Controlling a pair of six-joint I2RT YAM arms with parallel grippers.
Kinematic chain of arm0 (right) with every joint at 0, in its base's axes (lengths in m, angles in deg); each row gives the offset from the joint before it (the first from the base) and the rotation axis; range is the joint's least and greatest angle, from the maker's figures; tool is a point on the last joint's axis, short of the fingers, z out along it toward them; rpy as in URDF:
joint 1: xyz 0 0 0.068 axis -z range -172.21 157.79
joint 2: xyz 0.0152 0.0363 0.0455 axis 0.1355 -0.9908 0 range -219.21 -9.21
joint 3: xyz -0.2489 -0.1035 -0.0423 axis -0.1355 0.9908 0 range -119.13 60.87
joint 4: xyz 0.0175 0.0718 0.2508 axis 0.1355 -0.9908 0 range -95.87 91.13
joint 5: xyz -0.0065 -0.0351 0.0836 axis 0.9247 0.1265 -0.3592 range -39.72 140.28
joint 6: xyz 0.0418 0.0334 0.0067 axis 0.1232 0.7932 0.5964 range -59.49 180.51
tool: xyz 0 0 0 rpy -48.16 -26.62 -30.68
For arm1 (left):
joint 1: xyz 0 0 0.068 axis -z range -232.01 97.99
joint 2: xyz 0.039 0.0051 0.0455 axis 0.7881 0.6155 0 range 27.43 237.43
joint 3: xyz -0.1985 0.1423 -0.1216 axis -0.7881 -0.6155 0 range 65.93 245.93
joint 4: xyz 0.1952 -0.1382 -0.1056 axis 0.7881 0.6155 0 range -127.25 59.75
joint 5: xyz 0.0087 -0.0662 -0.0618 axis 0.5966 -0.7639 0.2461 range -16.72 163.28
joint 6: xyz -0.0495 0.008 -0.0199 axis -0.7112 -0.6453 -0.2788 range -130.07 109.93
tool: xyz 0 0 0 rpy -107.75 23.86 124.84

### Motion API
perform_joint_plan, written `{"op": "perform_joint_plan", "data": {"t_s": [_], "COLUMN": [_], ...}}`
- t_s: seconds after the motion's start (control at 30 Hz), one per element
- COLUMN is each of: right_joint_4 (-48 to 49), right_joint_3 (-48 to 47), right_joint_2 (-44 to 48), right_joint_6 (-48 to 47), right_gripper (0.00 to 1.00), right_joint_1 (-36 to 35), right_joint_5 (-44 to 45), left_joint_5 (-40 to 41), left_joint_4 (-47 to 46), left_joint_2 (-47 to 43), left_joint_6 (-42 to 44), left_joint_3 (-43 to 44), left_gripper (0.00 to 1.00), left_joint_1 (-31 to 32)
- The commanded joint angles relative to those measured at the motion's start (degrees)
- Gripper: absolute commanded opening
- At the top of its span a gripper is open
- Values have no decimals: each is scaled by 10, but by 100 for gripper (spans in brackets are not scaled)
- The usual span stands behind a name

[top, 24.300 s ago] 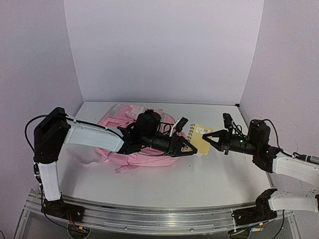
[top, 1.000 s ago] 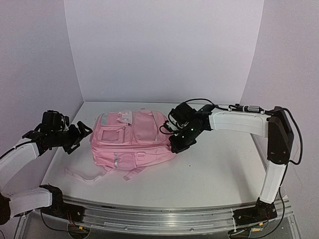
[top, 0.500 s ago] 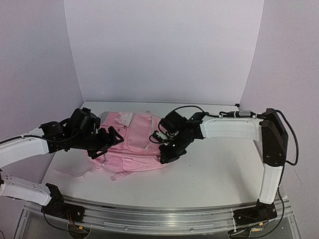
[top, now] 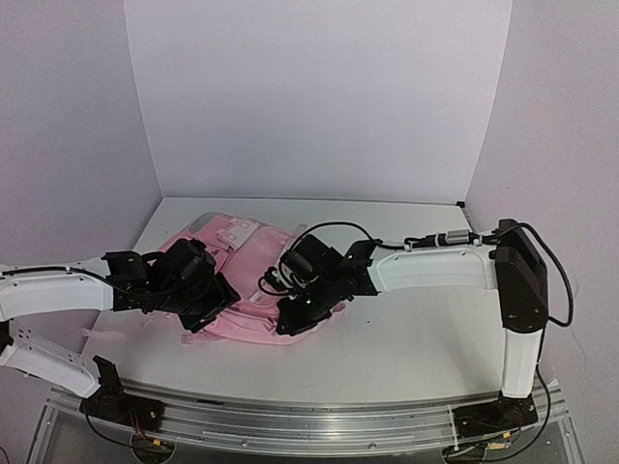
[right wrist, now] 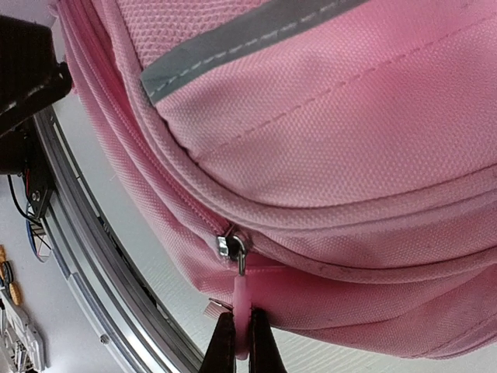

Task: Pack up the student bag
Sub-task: Zip the student bag at the center of the board.

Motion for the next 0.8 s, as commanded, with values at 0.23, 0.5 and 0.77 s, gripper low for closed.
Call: {"op": "perform_joint_plan", "data": {"t_s": [0.23, 0.5, 0.77], "right_joint_4": [42, 40, -47], "right_joint_3": [-8, -16, 6], "right_joint_2": [67, 66, 67], "right_joint_6": [-15, -46, -50], "right_gripper": [0, 0, 0], "right_joint_1": [-14, -35, -35], "right_joint_5": [51, 48, 177], "left_joint_5": [39, 44, 69], "left_joint_4": [-11, -22, 10], "left_joint_2": [59, 95, 57], "left_joint_6": [-104, -135, -153], "left_joint_3": [-8, 2, -7], "left_gripper": [68, 22, 0], "left_joint_1": [10, 10, 10]}}
